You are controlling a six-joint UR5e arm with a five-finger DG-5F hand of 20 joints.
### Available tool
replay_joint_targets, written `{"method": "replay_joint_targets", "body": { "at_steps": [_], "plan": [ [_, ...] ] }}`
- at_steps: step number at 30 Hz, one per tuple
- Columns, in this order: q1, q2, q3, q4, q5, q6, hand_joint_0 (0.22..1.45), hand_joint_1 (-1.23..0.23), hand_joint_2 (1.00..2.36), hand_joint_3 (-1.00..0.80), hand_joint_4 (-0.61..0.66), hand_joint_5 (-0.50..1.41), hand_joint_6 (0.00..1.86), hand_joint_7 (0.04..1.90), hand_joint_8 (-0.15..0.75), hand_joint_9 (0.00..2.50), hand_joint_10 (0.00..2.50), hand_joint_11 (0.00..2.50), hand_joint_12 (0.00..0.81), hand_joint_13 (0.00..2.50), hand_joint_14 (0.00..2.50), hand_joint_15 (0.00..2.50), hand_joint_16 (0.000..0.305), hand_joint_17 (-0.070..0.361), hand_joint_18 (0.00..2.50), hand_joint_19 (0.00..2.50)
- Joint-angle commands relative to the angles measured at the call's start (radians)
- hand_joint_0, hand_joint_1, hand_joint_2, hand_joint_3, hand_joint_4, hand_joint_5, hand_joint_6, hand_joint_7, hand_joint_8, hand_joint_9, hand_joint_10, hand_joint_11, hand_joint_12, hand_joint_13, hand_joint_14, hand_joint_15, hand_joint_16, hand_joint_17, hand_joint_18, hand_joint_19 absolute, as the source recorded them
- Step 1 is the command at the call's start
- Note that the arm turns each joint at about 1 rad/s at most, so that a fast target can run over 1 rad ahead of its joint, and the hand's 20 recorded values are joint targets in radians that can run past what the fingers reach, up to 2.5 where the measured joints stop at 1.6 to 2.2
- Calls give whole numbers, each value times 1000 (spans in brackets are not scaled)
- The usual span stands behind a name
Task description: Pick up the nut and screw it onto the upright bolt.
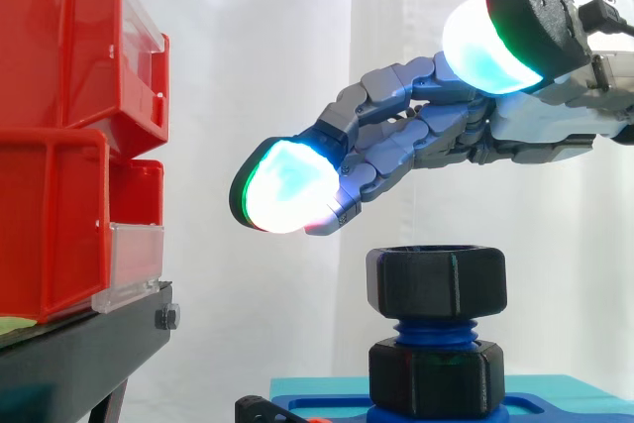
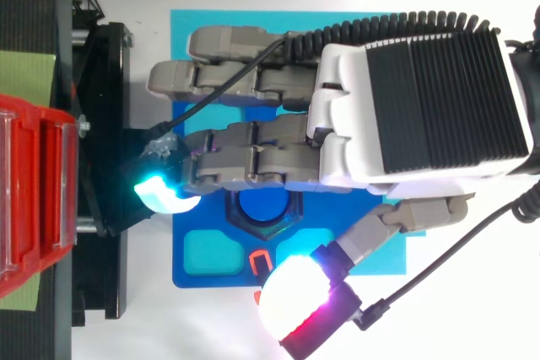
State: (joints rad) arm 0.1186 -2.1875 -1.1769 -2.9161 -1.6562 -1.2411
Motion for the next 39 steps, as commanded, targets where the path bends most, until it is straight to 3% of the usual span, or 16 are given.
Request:
{"method": "replay_joint_targets", "body": {
  "at_steps": [1,7,13,23,39],
  "plan": [
    [3,0,0,0,7,0,467,-82,1000,-500,105,-234,501,581,190,123,0,0,335,0,0,0,46,103,0,0],
    [4,0,0,-12,3,2,472,-115,1000,-500,129,-227,501,607,210,151,0,0,335,0,0,0,45,102,0,0],
    [3,0,-1,-49,0,2,479,-244,1000,-500,164,-207,501,623,226,235,0,0,332,111,0,0,44,99,0,0],
    [6,0,0,-78,-2,3,481,-263,1000,-500,177,-198,501,669,237,286,0,0,333,168,0,0,44,98,0,0],
    [3,0,0,-75,-2,3,451,-246,1000,-500,231,-165,502,814,267,335,0,0,347,215,0,0,46,104,0,0]
  ]
}}
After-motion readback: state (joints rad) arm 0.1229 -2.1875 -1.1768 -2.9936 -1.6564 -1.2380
